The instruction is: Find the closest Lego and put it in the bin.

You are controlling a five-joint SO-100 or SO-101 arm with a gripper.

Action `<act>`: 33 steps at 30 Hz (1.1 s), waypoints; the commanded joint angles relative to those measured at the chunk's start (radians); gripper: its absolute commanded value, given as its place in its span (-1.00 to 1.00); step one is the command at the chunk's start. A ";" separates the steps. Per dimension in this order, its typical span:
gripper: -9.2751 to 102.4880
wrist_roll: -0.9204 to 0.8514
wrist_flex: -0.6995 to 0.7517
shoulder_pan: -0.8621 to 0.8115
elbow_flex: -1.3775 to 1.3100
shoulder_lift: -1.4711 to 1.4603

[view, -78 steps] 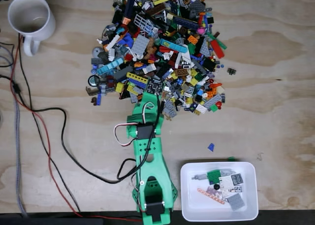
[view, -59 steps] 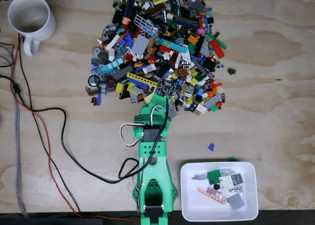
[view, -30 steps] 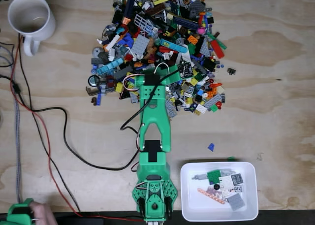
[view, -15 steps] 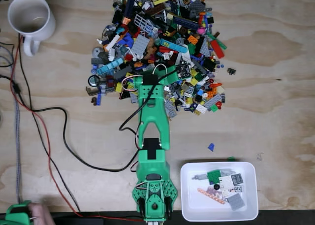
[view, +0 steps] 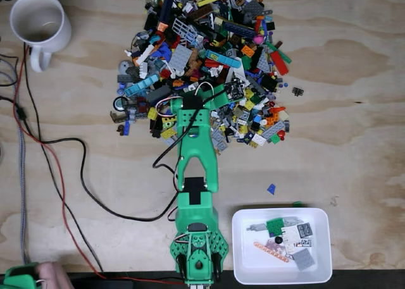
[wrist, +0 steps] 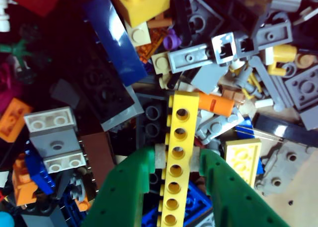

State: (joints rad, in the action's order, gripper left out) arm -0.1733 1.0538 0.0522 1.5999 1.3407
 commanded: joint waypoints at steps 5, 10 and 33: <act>-0.84 -0.118 0.187 -0.043 -0.187 0.150; -0.84 -0.259 0.371 -0.190 -0.235 0.331; -0.84 -1.104 0.318 -1.491 0.347 0.795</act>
State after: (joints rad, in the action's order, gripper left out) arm -1.1873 1.4005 -1.3223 1.9390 2.0632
